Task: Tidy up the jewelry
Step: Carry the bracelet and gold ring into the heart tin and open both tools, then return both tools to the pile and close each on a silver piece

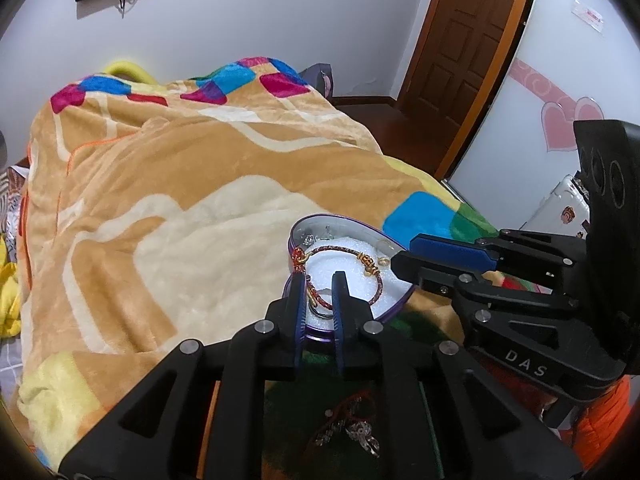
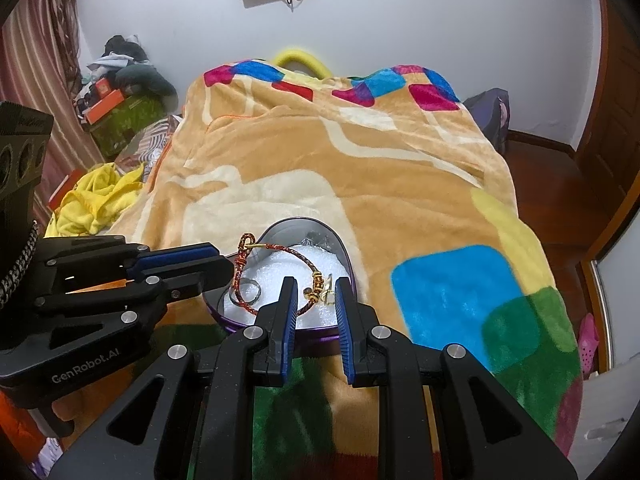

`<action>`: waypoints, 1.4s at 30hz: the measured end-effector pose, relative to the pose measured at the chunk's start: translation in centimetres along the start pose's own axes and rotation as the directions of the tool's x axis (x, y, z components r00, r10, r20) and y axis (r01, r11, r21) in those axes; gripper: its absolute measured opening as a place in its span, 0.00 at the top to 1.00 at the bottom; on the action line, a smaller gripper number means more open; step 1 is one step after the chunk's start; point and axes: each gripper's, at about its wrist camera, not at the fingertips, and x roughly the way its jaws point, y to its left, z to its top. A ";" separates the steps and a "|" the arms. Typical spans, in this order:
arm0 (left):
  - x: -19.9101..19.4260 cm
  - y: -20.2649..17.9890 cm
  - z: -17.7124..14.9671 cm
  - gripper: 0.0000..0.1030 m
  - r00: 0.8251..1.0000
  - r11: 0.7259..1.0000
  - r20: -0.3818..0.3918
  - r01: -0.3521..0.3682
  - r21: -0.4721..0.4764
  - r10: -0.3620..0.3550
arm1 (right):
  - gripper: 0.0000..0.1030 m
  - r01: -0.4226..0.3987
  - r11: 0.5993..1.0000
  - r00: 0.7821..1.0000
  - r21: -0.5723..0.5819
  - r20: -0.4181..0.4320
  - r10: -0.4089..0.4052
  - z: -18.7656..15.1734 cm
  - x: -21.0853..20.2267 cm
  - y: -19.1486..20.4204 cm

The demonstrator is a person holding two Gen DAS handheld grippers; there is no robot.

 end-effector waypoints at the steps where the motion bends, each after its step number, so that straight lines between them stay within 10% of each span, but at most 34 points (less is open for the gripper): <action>1: -0.3 -0.1 0.0 0.88 1.000 1.000 0.005 -0.003 0.004 0.003 | 0.83 0.003 1.000 1.000 -0.003 0.004 -0.003 0.0 -0.2 0.1; 20: -6.1 -0.6 -2.4 0.69 0.998 0.999 0.046 -0.045 0.030 0.044 | 0.77 0.035 0.999 0.998 -0.003 0.058 -0.035 -1.5 -5.6 1.8; 42: -3.3 -3.1 -9.4 0.69 0.990 1.000 -0.138 0.022 0.009 -0.020 | 0.77 0.026 0.999 0.999 0.042 -0.044 -0.024 -7.1 -5.2 2.2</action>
